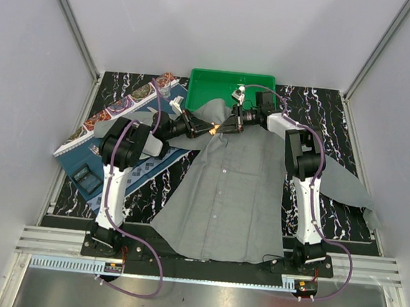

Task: Pin the brooch onto the clothing
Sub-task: Pin the brooch onto the flattened clothing.

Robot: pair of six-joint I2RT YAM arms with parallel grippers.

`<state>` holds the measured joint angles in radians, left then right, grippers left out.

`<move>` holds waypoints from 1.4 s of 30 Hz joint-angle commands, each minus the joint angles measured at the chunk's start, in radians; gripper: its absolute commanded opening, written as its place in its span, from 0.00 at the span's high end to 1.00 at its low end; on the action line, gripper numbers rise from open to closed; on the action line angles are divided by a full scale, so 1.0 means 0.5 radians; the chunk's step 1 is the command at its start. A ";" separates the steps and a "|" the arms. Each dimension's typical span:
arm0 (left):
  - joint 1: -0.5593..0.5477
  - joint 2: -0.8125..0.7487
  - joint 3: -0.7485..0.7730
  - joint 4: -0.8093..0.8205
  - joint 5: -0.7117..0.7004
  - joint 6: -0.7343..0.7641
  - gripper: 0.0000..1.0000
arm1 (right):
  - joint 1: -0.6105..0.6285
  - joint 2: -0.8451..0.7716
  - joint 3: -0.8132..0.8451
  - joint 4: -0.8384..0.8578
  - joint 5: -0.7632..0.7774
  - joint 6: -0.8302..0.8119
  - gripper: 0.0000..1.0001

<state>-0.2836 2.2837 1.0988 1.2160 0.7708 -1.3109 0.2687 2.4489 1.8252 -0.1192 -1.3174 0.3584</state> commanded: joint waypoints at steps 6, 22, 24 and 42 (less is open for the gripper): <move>-0.016 -0.018 0.011 0.900 -0.066 0.011 0.88 | 0.027 -0.167 0.065 -0.038 -0.004 -0.079 1.00; -0.034 -0.048 -0.001 0.731 -0.072 0.060 0.95 | 0.088 -0.210 0.194 -0.636 0.202 -0.695 1.00; -0.034 -0.057 -0.004 0.701 -0.075 0.066 0.95 | 0.098 -0.222 0.194 -0.688 0.251 -0.799 1.00; -0.074 -0.162 -0.075 0.375 -0.173 0.244 0.96 | 0.156 -0.274 0.212 -0.906 0.352 -1.100 1.00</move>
<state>-0.3073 2.2631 1.0531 1.2167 0.7395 -1.2247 0.2993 2.3798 1.8889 -0.5167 -1.1084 -0.1226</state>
